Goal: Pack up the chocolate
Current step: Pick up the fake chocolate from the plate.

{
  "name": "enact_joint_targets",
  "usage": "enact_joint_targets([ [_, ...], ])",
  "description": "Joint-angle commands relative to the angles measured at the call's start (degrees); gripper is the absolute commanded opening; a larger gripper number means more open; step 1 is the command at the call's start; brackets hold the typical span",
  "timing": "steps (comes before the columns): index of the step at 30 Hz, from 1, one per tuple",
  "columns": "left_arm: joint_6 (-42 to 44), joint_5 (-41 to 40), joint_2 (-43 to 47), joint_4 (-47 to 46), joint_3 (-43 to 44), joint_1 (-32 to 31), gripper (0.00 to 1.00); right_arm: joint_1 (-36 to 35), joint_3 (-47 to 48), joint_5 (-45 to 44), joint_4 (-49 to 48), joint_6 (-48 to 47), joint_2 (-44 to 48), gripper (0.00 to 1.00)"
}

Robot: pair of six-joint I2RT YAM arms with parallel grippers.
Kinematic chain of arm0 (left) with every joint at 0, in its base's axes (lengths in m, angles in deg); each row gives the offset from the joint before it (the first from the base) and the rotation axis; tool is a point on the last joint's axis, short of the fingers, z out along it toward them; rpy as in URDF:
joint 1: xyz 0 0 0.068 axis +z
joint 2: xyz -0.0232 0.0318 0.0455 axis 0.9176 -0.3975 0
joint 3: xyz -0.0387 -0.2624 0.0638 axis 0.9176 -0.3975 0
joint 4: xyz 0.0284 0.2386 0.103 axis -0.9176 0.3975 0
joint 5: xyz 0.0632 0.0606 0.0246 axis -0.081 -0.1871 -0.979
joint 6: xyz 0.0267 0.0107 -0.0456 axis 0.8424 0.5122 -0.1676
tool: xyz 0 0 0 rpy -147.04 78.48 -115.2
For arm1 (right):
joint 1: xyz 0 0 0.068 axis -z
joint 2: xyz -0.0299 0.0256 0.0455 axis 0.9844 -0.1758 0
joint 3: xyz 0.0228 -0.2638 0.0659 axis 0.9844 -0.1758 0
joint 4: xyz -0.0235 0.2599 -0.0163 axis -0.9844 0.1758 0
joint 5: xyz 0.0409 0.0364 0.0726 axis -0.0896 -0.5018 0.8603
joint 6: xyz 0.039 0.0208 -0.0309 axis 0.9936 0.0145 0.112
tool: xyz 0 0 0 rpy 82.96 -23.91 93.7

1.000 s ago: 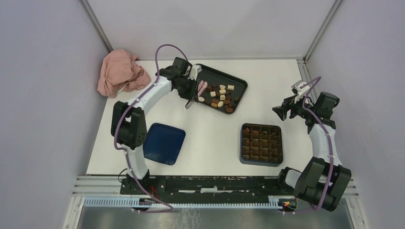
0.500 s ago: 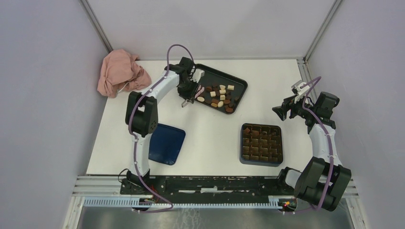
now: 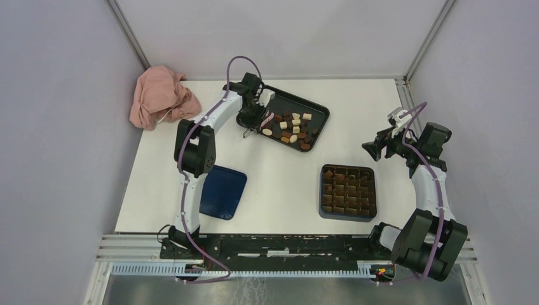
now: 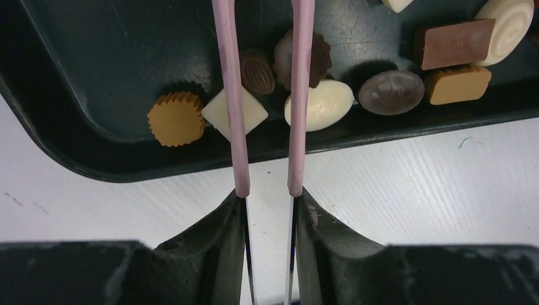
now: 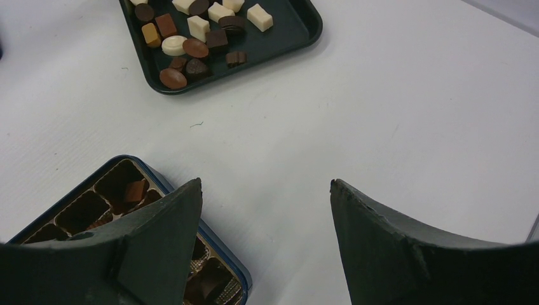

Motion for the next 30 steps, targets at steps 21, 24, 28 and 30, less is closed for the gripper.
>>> enact_joint_targets([
  [21, 2.84, 4.29, -3.43, 1.66, 4.43, -1.43, 0.38, -0.14, 2.67, 1.37, -0.61, -0.89, -0.21, 0.79],
  [24, 2.85, 5.09, -3.57, 1.87, 4.77, -1.56, 0.38, -0.15, 2.67, 1.45, -0.53, -0.89, -0.21, 0.79],
  [28, 2.80, 5.50, -4.04, 2.22, 5.50, -1.80, 0.38, -0.15, 2.76, 1.45, -0.45, -0.97, -0.20, 0.79],
  [30, 2.62, 6.17, -4.17, 2.28, 5.64, -1.86, 0.38, -0.15, 2.76, 1.41, -0.45, -1.06, -0.20, 0.79],
])
